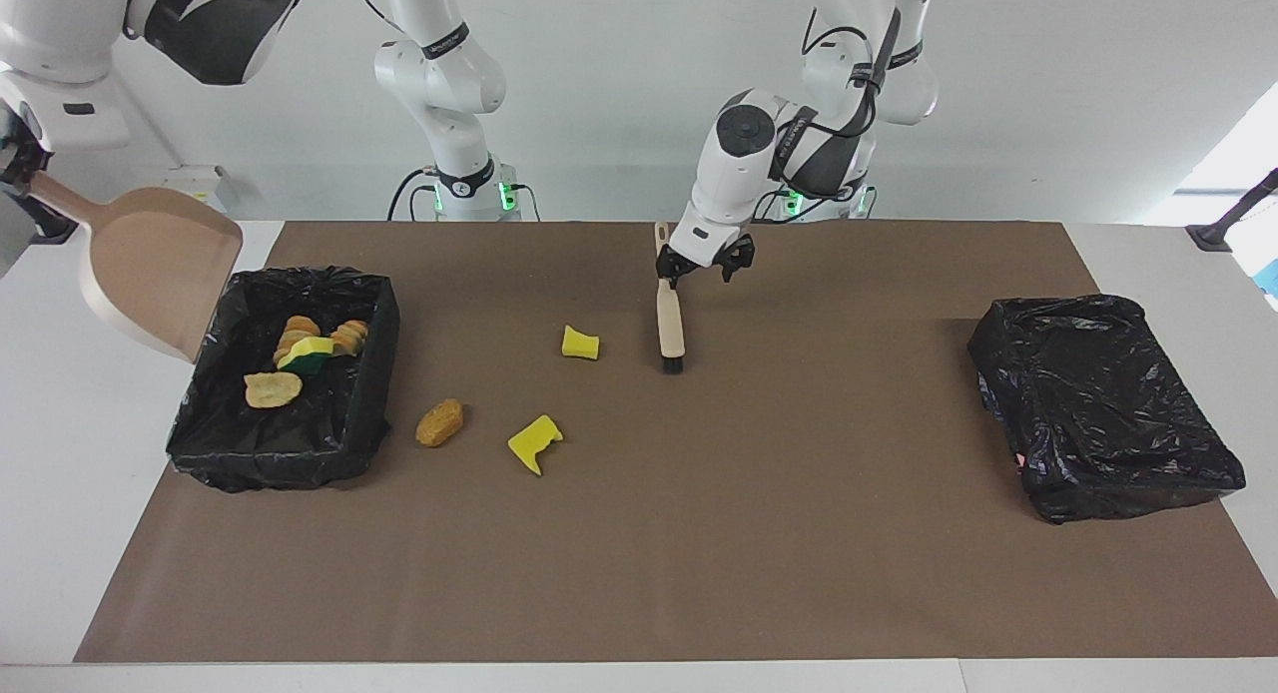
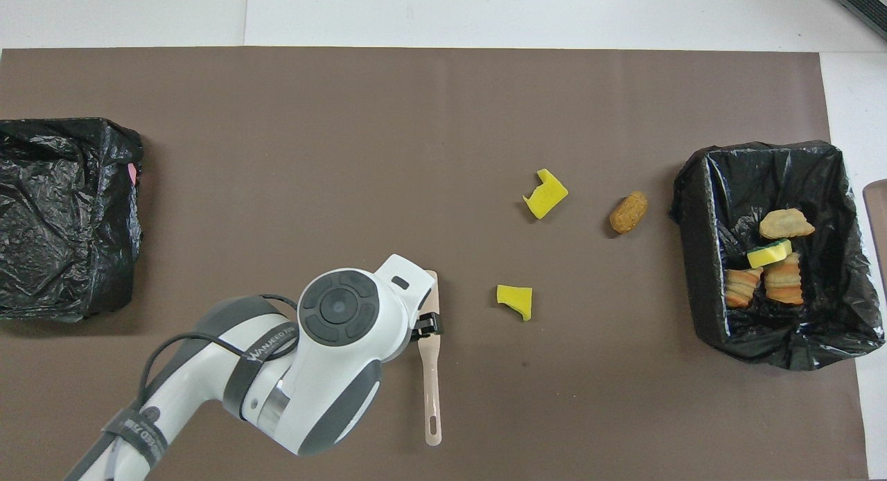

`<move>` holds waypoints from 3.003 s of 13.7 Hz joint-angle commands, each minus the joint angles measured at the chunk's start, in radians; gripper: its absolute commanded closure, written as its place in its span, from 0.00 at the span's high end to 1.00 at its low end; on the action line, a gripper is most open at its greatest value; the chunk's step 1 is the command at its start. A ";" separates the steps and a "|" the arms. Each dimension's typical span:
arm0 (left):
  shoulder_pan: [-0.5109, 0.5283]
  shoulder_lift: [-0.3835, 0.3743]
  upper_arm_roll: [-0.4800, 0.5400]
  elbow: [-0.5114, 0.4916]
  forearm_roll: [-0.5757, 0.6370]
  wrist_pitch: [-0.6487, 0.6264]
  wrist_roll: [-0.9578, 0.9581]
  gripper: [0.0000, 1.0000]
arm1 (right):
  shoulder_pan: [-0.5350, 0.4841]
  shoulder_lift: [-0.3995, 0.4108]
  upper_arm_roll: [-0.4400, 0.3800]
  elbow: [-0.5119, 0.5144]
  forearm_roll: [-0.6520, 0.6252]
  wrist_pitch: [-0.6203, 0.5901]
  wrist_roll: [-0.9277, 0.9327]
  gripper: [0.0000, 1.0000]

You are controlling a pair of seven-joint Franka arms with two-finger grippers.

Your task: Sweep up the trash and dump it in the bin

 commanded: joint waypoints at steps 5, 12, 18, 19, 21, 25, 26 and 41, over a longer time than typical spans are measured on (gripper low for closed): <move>0.332 -0.072 -0.009 0.051 0.054 -0.136 0.409 1.00 | 0.042 -0.092 0.034 -0.103 0.284 -0.170 0.340 0.00; 0.556 -0.120 -0.001 0.254 0.062 -0.459 0.783 1.00 | 0.244 -0.125 0.036 -0.167 0.520 -0.179 0.953 0.00; 0.561 -0.172 0.026 0.448 0.115 -0.726 0.829 1.00 | 0.437 -0.062 0.037 -0.167 0.647 -0.026 1.572 0.00; 0.563 -0.186 0.028 0.416 0.115 -0.704 0.835 1.00 | 0.464 -0.042 0.037 -0.166 0.672 0.004 1.644 0.00; 0.563 -0.196 0.029 0.396 0.115 -0.673 0.840 1.00 | 0.523 0.000 0.040 -0.163 0.699 0.072 1.779 0.00; 0.563 -0.230 0.028 0.344 0.115 -0.647 0.841 1.00 | 0.680 0.105 0.040 -0.149 0.681 0.207 2.086 0.00; 0.563 -0.230 0.028 0.344 0.115 -0.645 0.841 1.00 | 0.714 0.144 0.040 -0.134 0.678 0.241 2.167 0.00; 0.558 -0.230 0.028 0.344 0.114 -0.639 0.839 1.00 | 0.855 0.535 0.039 0.057 0.477 0.505 2.536 1.00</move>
